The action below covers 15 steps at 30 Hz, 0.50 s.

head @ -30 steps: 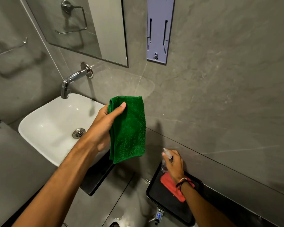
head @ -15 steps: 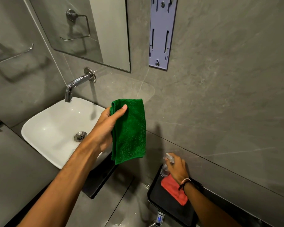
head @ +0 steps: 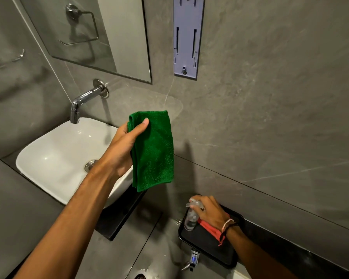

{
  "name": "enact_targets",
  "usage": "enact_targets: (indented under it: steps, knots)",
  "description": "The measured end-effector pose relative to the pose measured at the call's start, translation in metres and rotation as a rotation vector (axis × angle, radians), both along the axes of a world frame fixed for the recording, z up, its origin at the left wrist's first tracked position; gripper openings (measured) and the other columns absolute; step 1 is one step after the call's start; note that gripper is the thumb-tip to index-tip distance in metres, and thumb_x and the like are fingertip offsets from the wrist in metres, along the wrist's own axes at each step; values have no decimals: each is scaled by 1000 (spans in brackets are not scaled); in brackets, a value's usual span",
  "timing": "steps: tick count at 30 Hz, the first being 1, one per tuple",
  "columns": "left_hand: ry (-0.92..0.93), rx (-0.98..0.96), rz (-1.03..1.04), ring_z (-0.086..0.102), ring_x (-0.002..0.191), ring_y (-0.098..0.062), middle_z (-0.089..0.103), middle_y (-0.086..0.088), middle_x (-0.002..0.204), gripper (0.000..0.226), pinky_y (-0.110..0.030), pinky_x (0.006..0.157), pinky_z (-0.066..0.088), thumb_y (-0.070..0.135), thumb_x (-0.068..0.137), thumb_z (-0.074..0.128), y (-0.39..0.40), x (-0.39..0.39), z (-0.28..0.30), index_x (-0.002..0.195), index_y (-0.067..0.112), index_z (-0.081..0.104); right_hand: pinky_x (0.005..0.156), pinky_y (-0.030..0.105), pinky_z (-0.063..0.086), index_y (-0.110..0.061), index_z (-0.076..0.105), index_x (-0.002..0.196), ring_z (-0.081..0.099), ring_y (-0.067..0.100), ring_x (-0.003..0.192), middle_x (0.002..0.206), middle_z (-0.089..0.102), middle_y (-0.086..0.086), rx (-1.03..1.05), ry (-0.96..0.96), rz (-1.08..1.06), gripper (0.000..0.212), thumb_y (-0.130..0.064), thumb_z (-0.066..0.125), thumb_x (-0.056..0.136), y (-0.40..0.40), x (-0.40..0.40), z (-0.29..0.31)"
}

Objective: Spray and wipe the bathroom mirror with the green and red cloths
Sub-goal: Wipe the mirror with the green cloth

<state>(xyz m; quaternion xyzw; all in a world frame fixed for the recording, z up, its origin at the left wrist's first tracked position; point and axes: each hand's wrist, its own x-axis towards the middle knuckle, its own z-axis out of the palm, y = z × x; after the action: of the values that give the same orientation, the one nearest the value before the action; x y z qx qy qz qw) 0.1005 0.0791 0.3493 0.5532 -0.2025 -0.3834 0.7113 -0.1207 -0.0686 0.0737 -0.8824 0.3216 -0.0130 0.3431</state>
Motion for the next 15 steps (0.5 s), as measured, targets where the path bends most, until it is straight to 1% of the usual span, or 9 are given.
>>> enact_targets:
  steps: [3,6,8,10,11,12,13,14,15]
  knots:
    - [7,-1,-17,76,94,-18,79,-3,99,19,-34,83,64,24,99,59,-2,-2,-2,112,14,69,92,31,59,-41,62,120,70,11,106,114,74,-6,-39,46,51,42,-60,47,86,8,0,-2]
    - [-3,4,-42,76,96,-19,80,-4,101,23,-34,83,64,24,99,60,0,-6,2,115,12,69,88,30,59,-33,65,117,72,16,104,112,75,-2,-74,91,104,37,-50,55,85,18,5,20]
    - [1,3,-58,76,98,-22,79,-8,106,30,-33,83,64,23,98,60,3,-8,6,121,5,67,96,26,54,-33,65,123,67,12,114,121,73,-8,-93,78,129,44,-53,65,84,22,7,38]
    - [14,0,-69,76,97,-23,76,-16,115,34,-33,81,65,21,98,61,6,-11,14,124,0,65,108,20,41,-34,57,137,55,7,128,133,62,-17,-95,43,148,60,-59,70,83,24,13,64]
    - [2,-7,-65,76,96,-24,74,-20,118,34,-34,80,65,20,97,61,9,-9,23,124,0,64,110,20,38,-32,54,140,52,7,130,133,57,-19,-104,-1,150,67,-61,72,82,22,23,84]
    - [-3,-14,-71,76,96,-25,73,-22,120,34,-34,81,65,20,97,61,10,-9,30,124,-1,65,110,21,40,-30,54,140,54,8,128,128,55,-19,-93,-88,105,71,-62,74,79,23,32,110]
    - [5,-24,-77,76,96,-26,72,-23,121,34,-35,82,64,19,96,62,11,-10,38,123,-1,65,108,25,46,-30,57,138,60,10,123,123,56,-19,-45,-209,45,72,-62,77,76,24,40,138]
    - [-5,-50,-73,75,98,-27,72,-24,121,34,-37,84,64,19,96,62,14,-8,53,123,-1,65,103,31,52,-32,60,133,65,10,115,118,62,-20,13,-369,3,68,-62,78,75,23,53,176]
    - [-1,-66,-66,75,102,-29,72,-24,121,34,-39,87,63,19,95,63,17,-10,61,123,0,64,97,34,56,-34,64,128,69,9,108,113,71,-17,112,-528,8,60,-62,77,76,25,59,208]
